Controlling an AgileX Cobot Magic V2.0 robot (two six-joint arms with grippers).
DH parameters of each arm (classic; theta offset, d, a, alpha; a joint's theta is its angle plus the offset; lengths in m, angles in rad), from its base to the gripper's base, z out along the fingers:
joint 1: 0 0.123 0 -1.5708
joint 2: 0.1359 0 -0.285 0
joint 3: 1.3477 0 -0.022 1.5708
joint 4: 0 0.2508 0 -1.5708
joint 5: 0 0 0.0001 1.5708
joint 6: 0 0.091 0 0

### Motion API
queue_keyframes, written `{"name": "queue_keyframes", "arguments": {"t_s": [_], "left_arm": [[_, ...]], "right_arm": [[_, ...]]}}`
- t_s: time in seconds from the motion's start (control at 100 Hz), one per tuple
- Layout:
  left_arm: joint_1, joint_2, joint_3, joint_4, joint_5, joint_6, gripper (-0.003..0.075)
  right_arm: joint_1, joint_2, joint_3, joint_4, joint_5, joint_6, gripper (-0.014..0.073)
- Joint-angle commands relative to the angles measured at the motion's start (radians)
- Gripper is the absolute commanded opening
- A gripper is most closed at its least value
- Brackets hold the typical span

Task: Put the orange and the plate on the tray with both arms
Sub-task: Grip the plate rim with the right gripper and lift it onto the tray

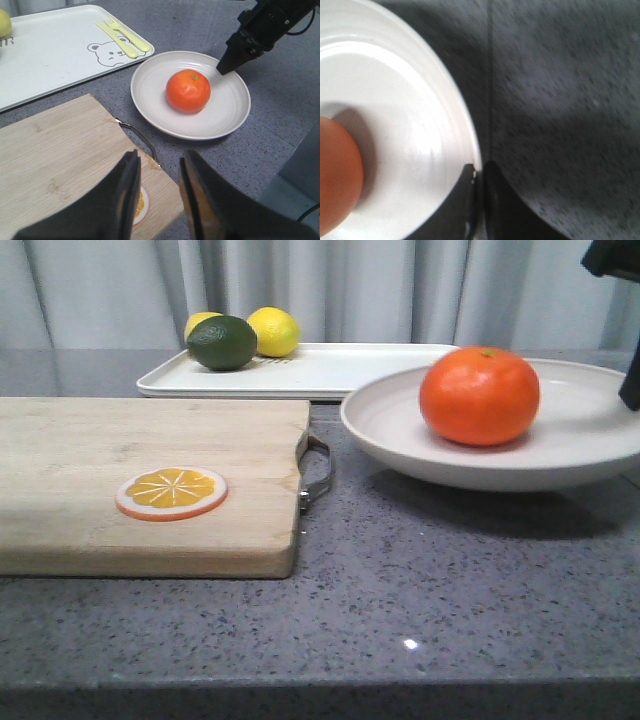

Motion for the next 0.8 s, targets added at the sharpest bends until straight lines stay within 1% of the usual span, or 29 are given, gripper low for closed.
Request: {"name": "queue_keyframes", "arguments": {"t_s": [0.0,0.15,0.36,0.79], "left_arm": [[0.001,-0.004,-0.026,-0.013,-0.064,0.004,0.0187],[0.001,-0.004,-0.026,-0.013,-0.064,0.004,0.0187],[0.001,-0.004,-0.026,-0.013,-0.064,0.004,0.0187],[0.001,-0.004,-0.026,-0.013,-0.068,0.002,0.0187]], "right_arm": [[-0.006,-0.002,-0.09,0.062,-0.033,-0.032,-0.0067],[-0.006,0.091,-0.237,0.063,0.005,-0.032,-0.0067],[-0.002,0.27,-0.501,0.076,0.056,-0.037,-0.0067],[0.065,0.685,-1.143,0.117,0.215,-0.037,-0.0067]]}}
